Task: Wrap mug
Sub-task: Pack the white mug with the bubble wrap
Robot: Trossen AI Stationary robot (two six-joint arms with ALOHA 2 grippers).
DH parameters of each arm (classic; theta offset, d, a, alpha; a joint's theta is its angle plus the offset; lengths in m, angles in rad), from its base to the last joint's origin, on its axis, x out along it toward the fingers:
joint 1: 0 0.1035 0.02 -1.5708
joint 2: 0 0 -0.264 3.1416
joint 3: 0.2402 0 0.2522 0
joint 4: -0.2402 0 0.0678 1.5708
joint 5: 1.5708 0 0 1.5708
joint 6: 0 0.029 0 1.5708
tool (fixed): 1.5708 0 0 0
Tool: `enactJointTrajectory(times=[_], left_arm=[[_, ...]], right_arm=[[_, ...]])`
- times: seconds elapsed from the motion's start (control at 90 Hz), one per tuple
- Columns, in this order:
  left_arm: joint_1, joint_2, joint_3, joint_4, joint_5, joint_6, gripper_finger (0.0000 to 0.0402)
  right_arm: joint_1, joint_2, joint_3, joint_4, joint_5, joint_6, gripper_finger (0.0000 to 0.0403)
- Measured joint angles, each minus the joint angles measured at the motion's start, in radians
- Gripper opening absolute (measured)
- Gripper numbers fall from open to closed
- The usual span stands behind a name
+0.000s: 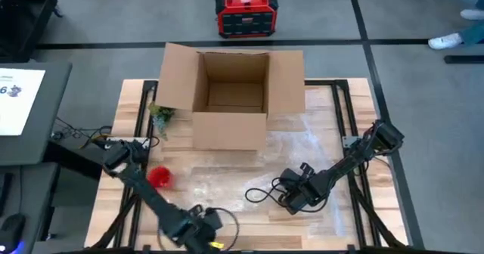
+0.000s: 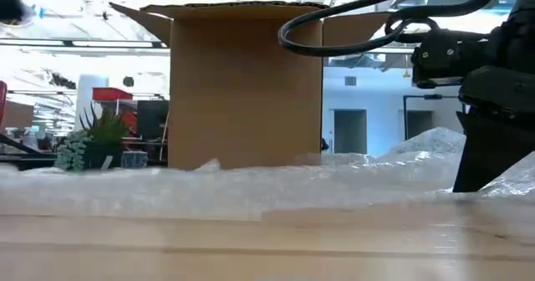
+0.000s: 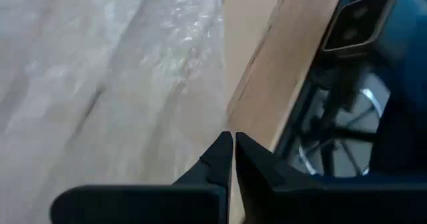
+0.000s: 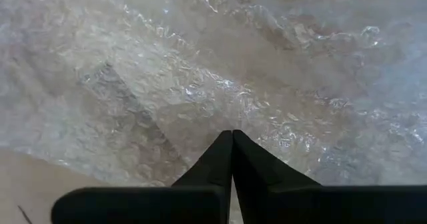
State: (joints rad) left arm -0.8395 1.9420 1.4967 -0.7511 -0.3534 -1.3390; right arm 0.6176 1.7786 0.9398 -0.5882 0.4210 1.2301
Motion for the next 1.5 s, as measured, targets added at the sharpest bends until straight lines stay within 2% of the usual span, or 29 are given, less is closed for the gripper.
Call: enactJointTrajectory(times=[0.133, 0.2, 0.344, 0.511, 0.733, 0.889, 1.122, 1.222, 1.322, 1.5], left_arm=[[-0.057, -0.062, 0.0, -0.073, -0.171, -0.106, 0.0], [-0.081, -0.092, 0.0, -0.082, -0.238, -0.124, 0.0], [-0.129, -0.13, 0.0, -0.078, -0.275, -0.148, 0.0], [-0.179, -0.131, 0.0, -0.092, -0.163, -0.288, 0.0], [-0.202, -0.155, 0.0, -0.083, -0.118, -0.305, 0.001], [-0.208, -0.159, 0.0, -0.029, -0.082, -0.309, 0.0061], [-0.209, -0.176, -0.001, 0.024, 0.164, -0.283, 0.0151], [-0.205, -0.212, 0.0, -0.048, 0.253, -0.271, 0.0157], [-0.204, -0.229, 0.0, -0.179, 0.263, -0.268, 0.0149], [-0.203, -0.224, 0.0, -0.356, 0.265, -0.169, 0.0135]], right_arm=[[0.027, 0.0, 0.002, 0.027, -0.013, -0.018, 0.0], [0.039, 0.0, 0.017, 0.022, -0.05, -0.082, 0.0], [0.072, 0.003, 0.062, -0.011, -0.13, -0.27, 0.0], [0.088, 0.003, 0.102, 0.013, -0.12, -0.344, 0.0], [0.07, 0.003, 0.102, 0.06, -0.114, -0.393, 0.0], [0.052, 0.003, 0.102, 0.103, -0.107, -0.405, 0.0], [0.037, 0.003, 0.102, 0.255, -0.107, -0.527, 0.0], [0.036, 0.002, 0.103, 0.299, -0.106, -0.557, 0.0], [0.028, 0.002, 0.103, 0.301, -0.106, -0.558, 0.0], [0.028, 0.002, 0.103, 0.302, -0.106, -0.56, 0.0]])
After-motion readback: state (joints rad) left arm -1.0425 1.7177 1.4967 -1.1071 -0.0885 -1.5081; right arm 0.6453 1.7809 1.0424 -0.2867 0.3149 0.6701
